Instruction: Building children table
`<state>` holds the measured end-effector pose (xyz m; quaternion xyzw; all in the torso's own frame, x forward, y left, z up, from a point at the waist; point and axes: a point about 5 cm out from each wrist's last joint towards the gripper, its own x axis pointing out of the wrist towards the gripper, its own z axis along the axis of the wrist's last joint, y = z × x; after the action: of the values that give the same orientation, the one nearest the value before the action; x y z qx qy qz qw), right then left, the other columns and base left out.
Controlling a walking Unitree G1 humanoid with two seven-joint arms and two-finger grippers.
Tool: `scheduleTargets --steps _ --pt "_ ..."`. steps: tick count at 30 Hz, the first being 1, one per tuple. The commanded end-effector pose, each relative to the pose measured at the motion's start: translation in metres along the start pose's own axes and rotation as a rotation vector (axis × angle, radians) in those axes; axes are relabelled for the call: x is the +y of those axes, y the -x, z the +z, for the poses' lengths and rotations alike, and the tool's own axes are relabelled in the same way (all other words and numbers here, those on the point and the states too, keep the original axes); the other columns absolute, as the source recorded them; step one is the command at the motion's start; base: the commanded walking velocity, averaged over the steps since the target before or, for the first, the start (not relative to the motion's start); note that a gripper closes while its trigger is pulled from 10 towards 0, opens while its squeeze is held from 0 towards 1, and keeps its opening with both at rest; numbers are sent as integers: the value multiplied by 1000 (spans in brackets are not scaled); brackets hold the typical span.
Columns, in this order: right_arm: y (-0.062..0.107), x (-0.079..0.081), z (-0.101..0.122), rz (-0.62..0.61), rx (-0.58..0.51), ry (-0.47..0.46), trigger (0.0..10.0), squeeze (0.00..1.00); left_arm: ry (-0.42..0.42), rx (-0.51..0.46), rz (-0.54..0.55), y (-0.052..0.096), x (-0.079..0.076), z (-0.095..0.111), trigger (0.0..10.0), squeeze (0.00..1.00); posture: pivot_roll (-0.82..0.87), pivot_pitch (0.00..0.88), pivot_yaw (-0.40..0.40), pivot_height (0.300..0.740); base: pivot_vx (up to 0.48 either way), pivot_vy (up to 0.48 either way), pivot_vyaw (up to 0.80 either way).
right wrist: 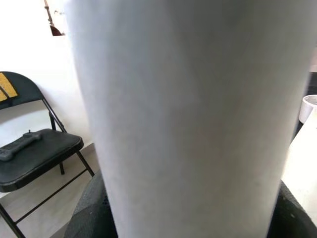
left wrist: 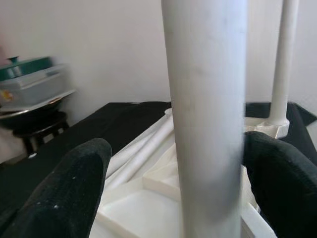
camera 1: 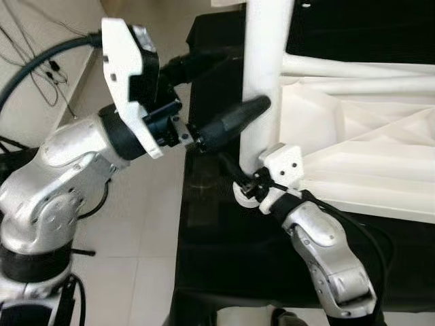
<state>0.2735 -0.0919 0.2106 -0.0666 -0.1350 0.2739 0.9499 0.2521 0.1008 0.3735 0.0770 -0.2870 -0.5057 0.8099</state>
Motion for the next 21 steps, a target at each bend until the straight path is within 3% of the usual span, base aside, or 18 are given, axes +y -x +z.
scheduleTargets --steps 1,4,9,13,16,17,18,20,21 --pt "4 11 -25 37 95 -83 10000 0 -53 45 26 -3 13 -2 10000 0 19 259 154 740 0 0 0" --pt "3 14 -27 58 112 -66 10000 0 -70 48 24 -11 20 0 10000 0 19 259 153 740 0 0 0" --pt "2 15 -29 69 124 -58 10000 0 -67 43 20 -15 20 -1 10000 0 16 259 150 740 0 0 0" --pt "1 15 -30 71 128 -57 10000 0 -34 48 36 -17 19 -4 10000 0 17 260 149 740 0 0 0" --pt "1 14 -31 71 132 -58 10000 0 51 49 93 -14 20 -12 10000 0 16 260 145 740 0 0 0" --pt "1 14 -31 71 133 -58 10000 0 111 46 124 -10 22 -17 5608 0 13 260 142 740 0 0 0" --pt "1 14 -32 71 134 -58 10000 0 149 43 143 -8 23 -20 5608 0 14 259 141 740 0 0 0" --pt "1 14 -32 71 134 -58 10000 0 149 43 143 -8 23 -20 5608 0 14 259 141 740 0 0 0" --pt "1 14 -32 71 135 -58 10000 0 190 36 152 -6 24 -23 3373 0 13 258 137 740 0 0 0"
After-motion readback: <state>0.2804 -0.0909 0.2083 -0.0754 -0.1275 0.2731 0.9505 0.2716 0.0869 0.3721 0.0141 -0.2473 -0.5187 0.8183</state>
